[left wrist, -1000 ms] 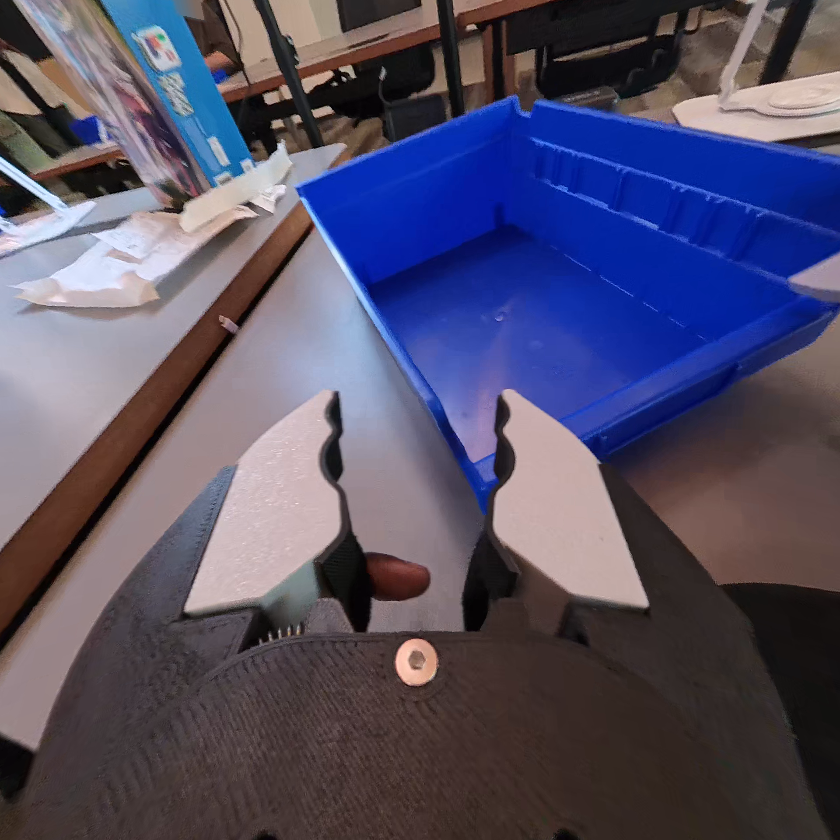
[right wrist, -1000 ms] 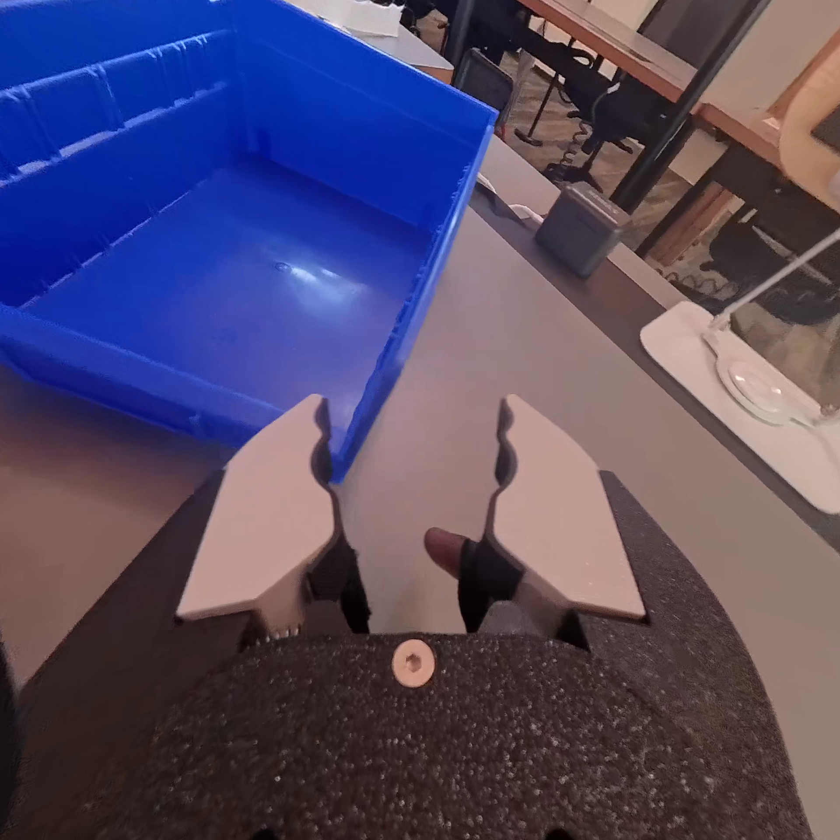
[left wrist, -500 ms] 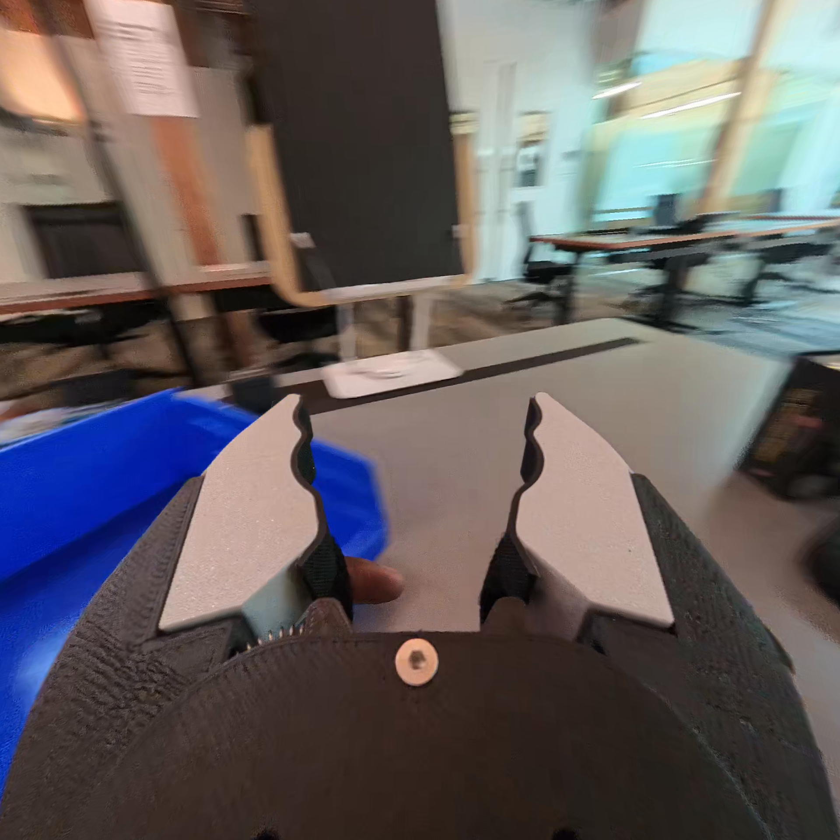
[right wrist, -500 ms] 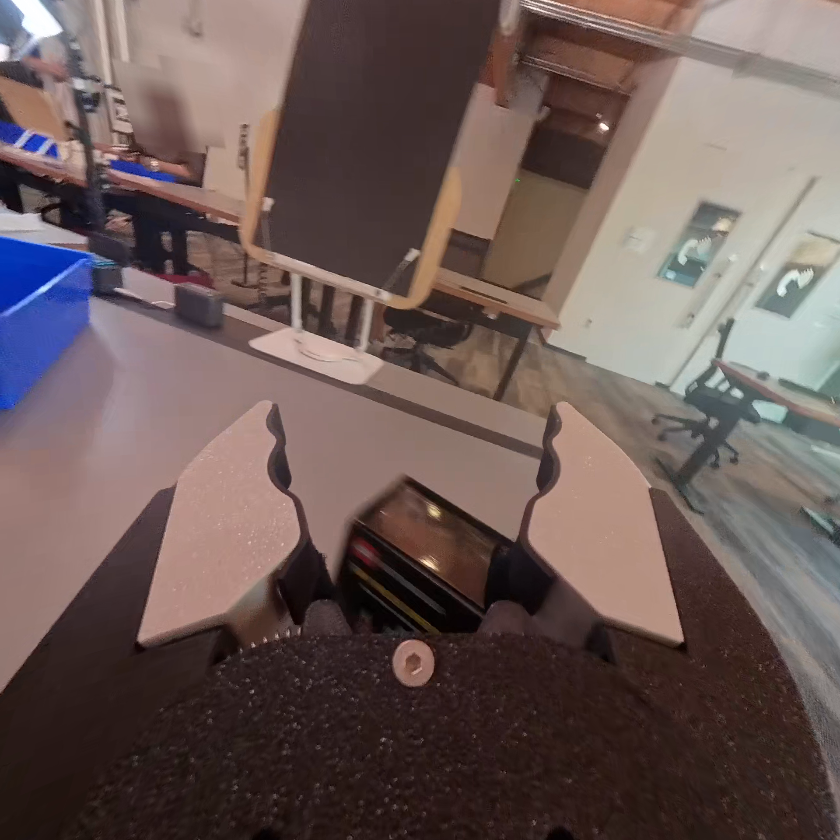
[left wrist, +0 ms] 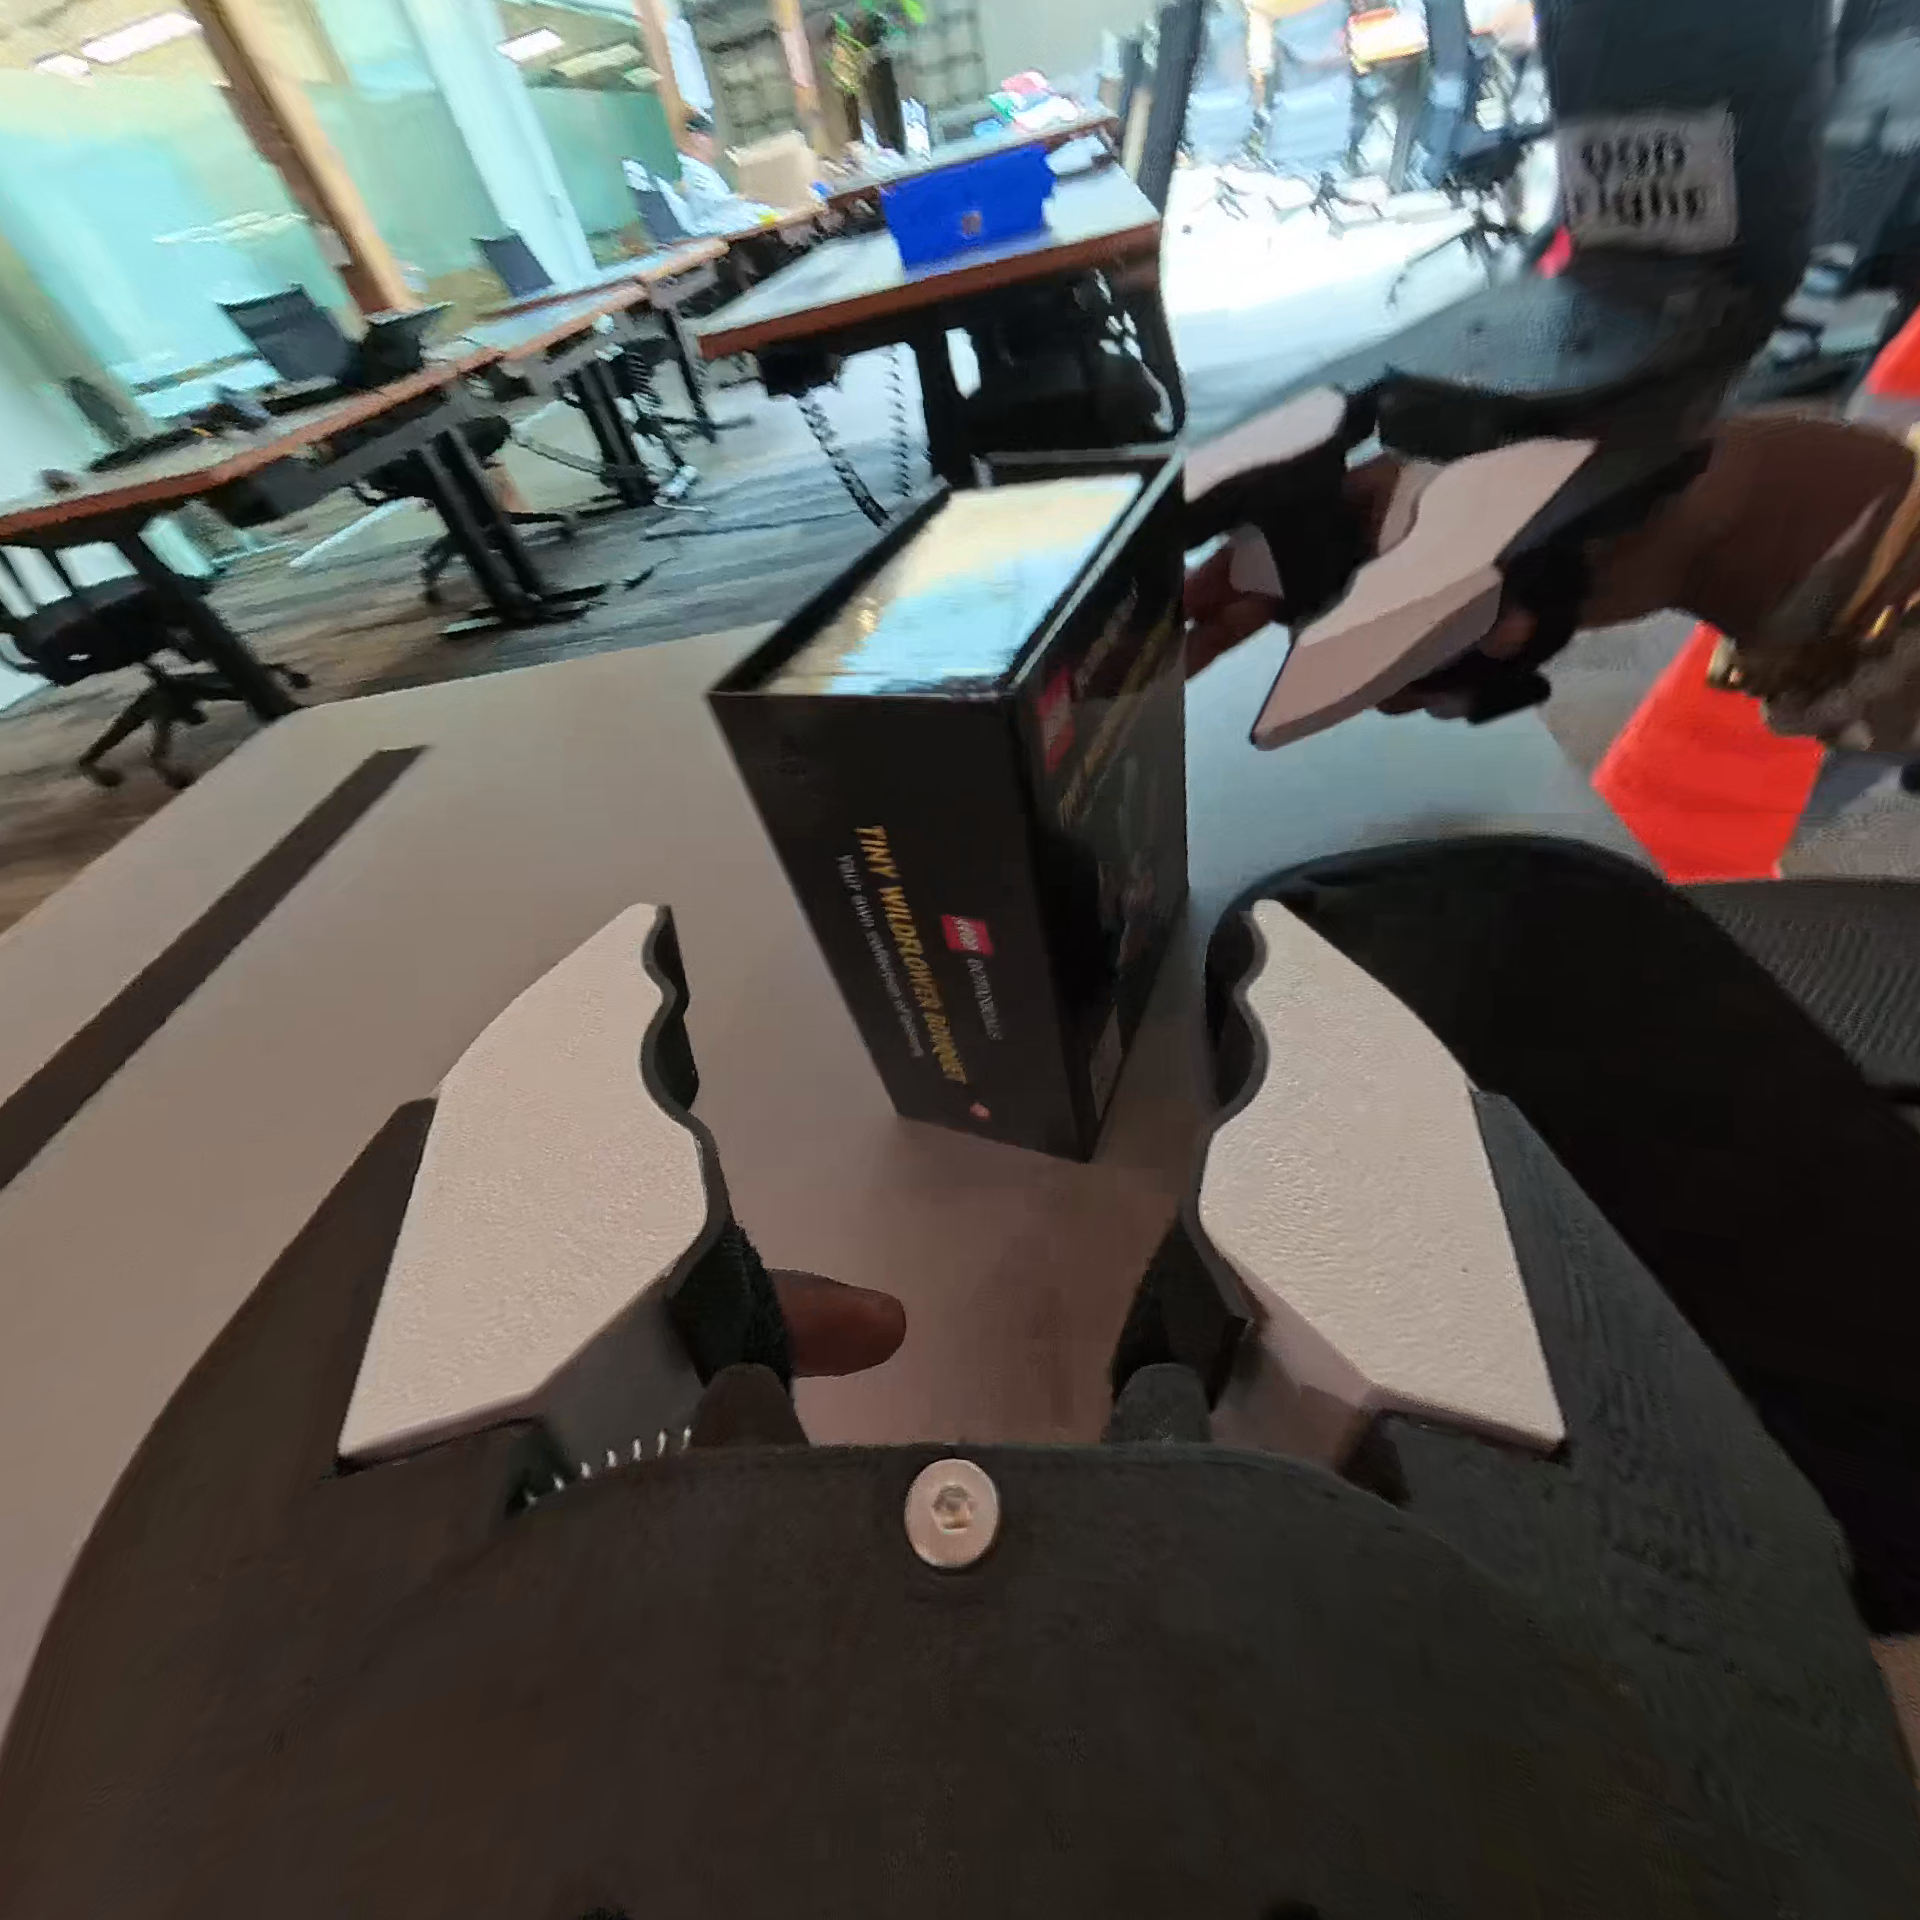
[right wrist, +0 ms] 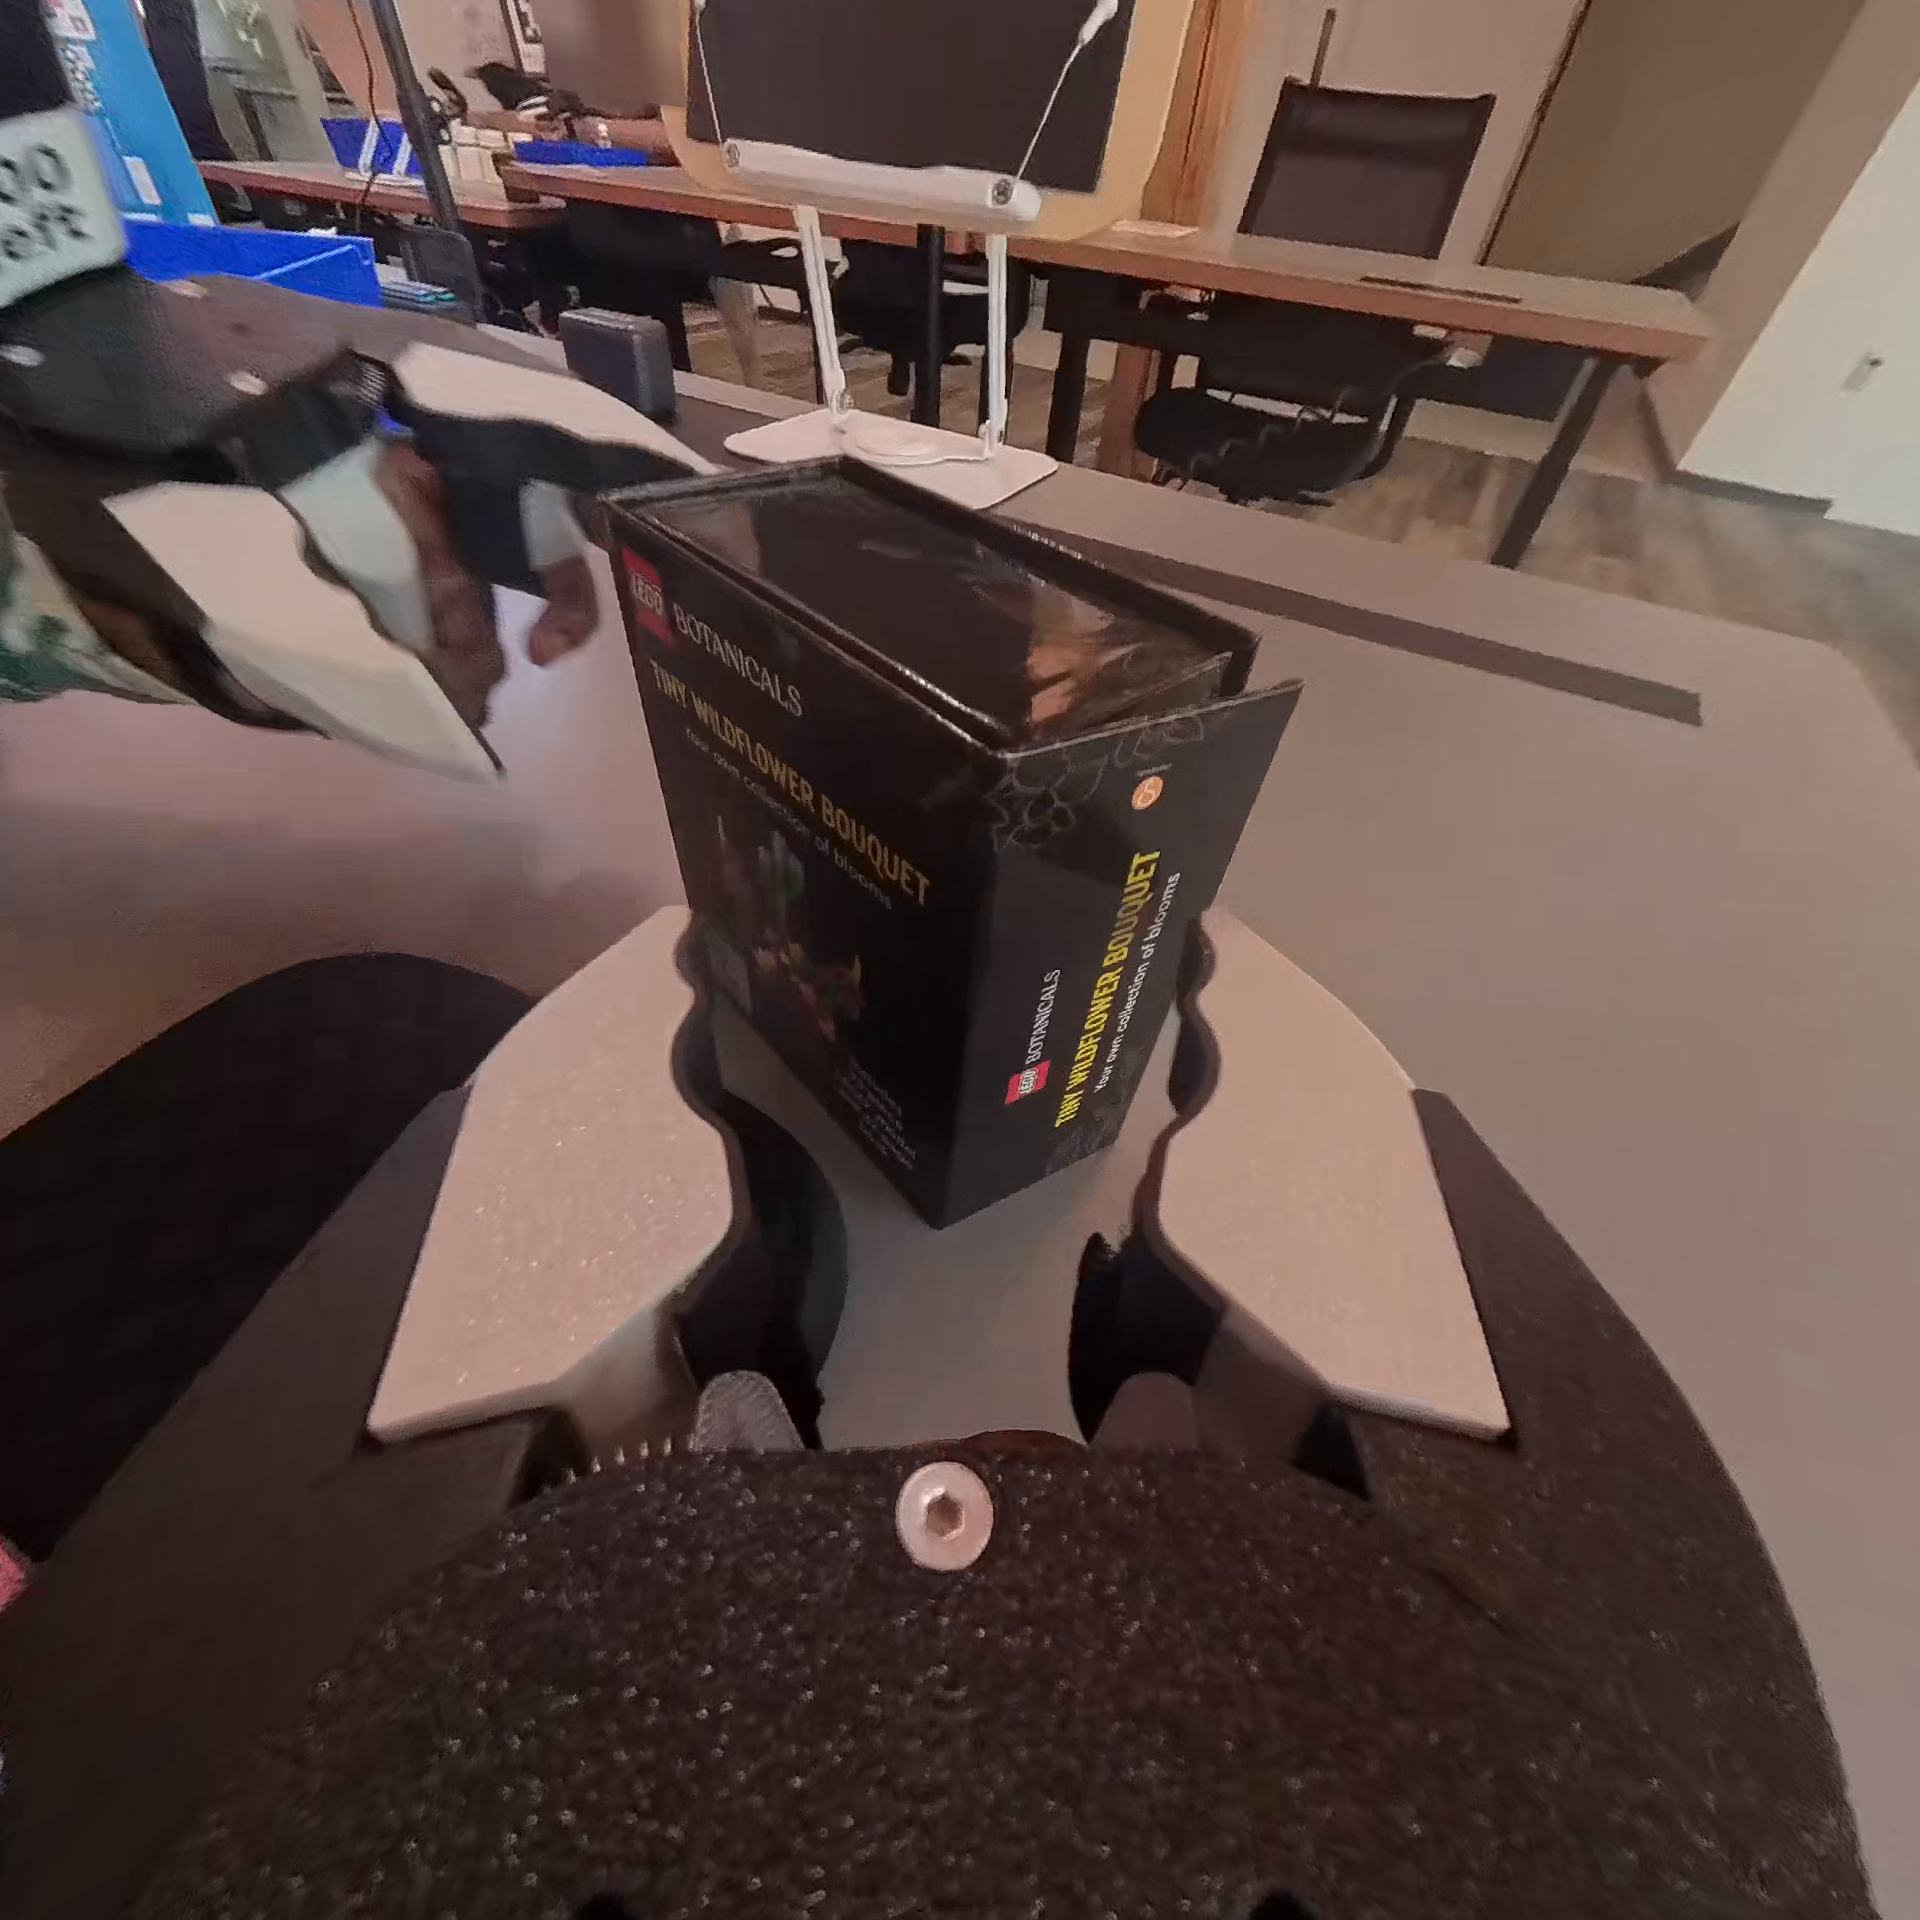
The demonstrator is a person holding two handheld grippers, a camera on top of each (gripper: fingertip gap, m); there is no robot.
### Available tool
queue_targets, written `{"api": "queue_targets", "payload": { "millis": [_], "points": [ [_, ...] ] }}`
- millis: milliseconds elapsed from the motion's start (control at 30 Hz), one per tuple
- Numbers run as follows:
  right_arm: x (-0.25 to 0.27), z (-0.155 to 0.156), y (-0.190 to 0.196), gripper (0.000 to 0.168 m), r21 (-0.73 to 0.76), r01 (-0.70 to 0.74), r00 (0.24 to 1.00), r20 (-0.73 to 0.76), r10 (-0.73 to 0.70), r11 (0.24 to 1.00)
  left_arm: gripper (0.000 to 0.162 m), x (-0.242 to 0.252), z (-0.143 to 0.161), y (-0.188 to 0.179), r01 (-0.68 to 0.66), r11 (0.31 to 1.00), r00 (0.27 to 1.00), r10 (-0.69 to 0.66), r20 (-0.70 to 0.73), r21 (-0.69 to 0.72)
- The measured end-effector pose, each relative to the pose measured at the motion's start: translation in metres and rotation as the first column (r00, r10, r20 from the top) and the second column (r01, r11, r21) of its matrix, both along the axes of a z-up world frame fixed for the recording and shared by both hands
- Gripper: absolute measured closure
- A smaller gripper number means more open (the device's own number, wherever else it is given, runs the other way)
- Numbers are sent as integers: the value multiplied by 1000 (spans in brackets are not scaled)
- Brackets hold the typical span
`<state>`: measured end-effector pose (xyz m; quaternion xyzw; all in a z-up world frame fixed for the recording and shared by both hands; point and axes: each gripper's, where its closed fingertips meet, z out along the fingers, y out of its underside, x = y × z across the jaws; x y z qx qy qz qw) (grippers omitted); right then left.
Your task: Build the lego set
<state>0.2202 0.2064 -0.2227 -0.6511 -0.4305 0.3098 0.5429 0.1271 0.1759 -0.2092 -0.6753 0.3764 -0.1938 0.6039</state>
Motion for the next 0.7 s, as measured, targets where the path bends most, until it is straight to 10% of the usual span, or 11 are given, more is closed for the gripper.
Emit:
{"api": "queue_targets", "payload": {
  "millis": [167,367,700],
  "points": [
    [-6,-15,5,61,-60,-74,997,28,76,995,53,30,-33,32,80,995,993,-86,-86,-64],
    [-5,-15,9,109,-120,-74,991,98,86,990,81,40,-45,37,131,989,982,-138,-126,-64],
    [-56,53,-19,111,-3,-201,977,-66,201,980,85,-2,21,4,115,992,987,-121,106,61]
  ]
}}
